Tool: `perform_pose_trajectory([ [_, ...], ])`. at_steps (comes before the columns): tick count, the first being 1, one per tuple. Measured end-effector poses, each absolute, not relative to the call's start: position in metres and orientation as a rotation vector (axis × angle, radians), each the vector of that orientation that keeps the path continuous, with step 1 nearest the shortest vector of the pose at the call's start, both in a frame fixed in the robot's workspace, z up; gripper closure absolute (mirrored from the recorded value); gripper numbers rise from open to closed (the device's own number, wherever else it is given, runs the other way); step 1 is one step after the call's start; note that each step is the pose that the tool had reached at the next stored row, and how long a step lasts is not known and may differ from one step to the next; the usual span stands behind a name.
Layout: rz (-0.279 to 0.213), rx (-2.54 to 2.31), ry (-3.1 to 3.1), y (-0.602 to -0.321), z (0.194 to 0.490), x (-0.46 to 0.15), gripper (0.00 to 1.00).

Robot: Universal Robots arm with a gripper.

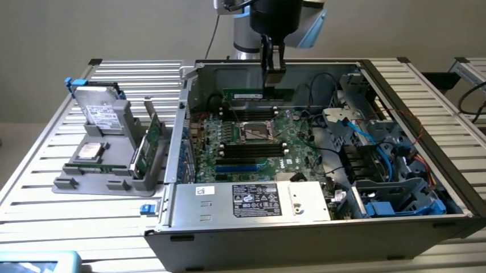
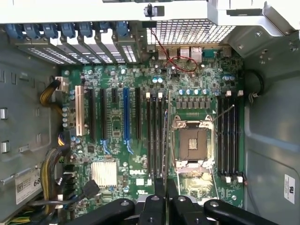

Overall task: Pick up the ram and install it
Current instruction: 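Insert the ram into the slot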

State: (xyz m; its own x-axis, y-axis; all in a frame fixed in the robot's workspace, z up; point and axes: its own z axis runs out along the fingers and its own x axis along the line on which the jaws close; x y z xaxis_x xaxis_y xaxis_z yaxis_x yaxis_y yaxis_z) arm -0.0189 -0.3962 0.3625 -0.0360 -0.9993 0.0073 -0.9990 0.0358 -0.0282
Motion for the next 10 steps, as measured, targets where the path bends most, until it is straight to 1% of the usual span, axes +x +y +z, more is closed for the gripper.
perform_pose_trajectory([
  [10,-0.039,-2.181,2.24,-0.396,0.347,-0.019,0.87],
])
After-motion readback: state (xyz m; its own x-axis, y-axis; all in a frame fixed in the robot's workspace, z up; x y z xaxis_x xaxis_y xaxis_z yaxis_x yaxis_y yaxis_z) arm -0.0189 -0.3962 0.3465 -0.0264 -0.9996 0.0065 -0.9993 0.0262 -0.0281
